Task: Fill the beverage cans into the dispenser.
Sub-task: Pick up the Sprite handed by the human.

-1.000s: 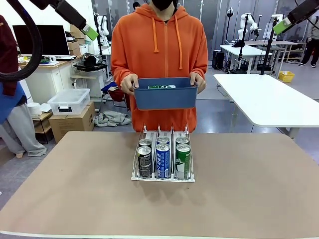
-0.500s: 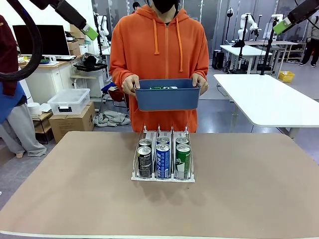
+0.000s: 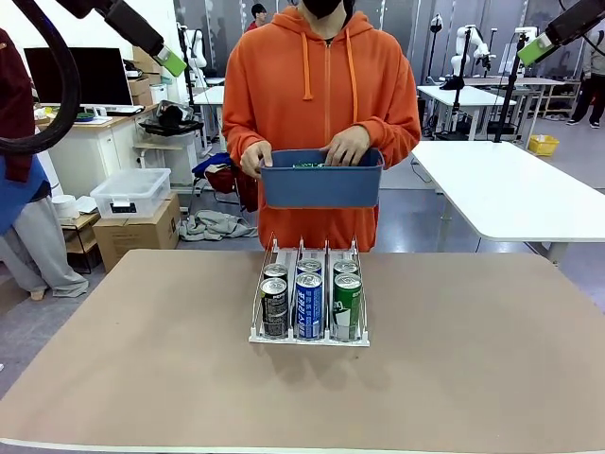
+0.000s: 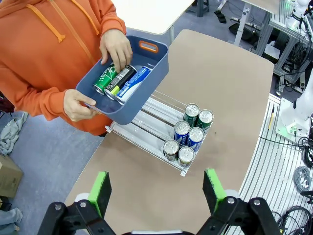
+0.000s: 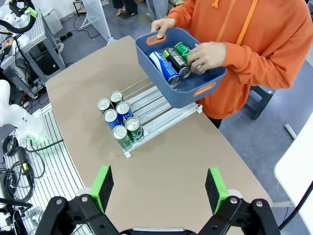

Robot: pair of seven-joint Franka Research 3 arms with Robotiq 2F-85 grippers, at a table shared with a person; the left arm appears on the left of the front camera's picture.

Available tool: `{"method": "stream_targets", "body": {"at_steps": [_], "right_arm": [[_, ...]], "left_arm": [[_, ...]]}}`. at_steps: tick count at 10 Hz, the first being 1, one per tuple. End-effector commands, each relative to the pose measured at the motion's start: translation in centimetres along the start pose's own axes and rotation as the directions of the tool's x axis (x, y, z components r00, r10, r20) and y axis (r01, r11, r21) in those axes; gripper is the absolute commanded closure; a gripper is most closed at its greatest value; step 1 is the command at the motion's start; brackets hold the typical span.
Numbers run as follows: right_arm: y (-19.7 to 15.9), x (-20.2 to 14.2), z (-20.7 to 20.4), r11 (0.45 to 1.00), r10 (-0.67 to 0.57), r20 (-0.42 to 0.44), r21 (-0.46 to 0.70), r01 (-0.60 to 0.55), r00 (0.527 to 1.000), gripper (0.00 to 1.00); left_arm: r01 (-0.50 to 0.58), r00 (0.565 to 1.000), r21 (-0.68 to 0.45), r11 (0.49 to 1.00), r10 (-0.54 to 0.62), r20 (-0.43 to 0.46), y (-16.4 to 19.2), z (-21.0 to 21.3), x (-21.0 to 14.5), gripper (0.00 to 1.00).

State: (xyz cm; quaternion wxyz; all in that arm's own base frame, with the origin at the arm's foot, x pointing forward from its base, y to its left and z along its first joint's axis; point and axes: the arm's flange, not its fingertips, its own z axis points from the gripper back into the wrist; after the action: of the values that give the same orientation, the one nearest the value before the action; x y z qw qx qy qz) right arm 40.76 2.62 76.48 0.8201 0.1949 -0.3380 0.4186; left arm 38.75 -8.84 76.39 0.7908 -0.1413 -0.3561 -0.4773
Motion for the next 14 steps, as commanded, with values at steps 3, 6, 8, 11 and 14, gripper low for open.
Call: {"method": "stream_targets", "body": {"at_steps": [3,6,8,11,14], "right_arm": [[-0.11,0.03,0.02,1.0,-0.001,0.003,-0.006,0.001,1.0,0.0],[-0.11,0.03,0.02,1.0,-0.001,0.003,-0.006,0.001,1.0,0.0],[-0.11,0.03,0.02,1.0,-0.001,0.003,-0.006,0.001,1.0,0.0],[-0.11,0.03,0.02,1.0,-0.001,0.003,-0.006,0.001,1.0,0.0],[-0.11,0.03,0.02,1.0,-0.001,0.003,-0.006,0.001,1.0,0.0]], "left_arm": [[0.006,1.0,-0.005,1.0,-0.006,-0.005,-0.16,0.1,-0.06,0.0],[0.006,1.0,-0.005,1.0,-0.006,-0.005,-0.16,0.1,-0.06,0.0],[0.006,1.0,-0.005,1.0,-0.006,-0.005,-0.16,0.1,-0.06,0.0],[0.006,1.0,-0.005,1.0,-0.006,-0.005,-0.16,0.1,-0.06,0.0],[0.006,1.0,-0.005,1.0,-0.006,-0.005,-0.16,0.1,-0.06,0.0]]}}
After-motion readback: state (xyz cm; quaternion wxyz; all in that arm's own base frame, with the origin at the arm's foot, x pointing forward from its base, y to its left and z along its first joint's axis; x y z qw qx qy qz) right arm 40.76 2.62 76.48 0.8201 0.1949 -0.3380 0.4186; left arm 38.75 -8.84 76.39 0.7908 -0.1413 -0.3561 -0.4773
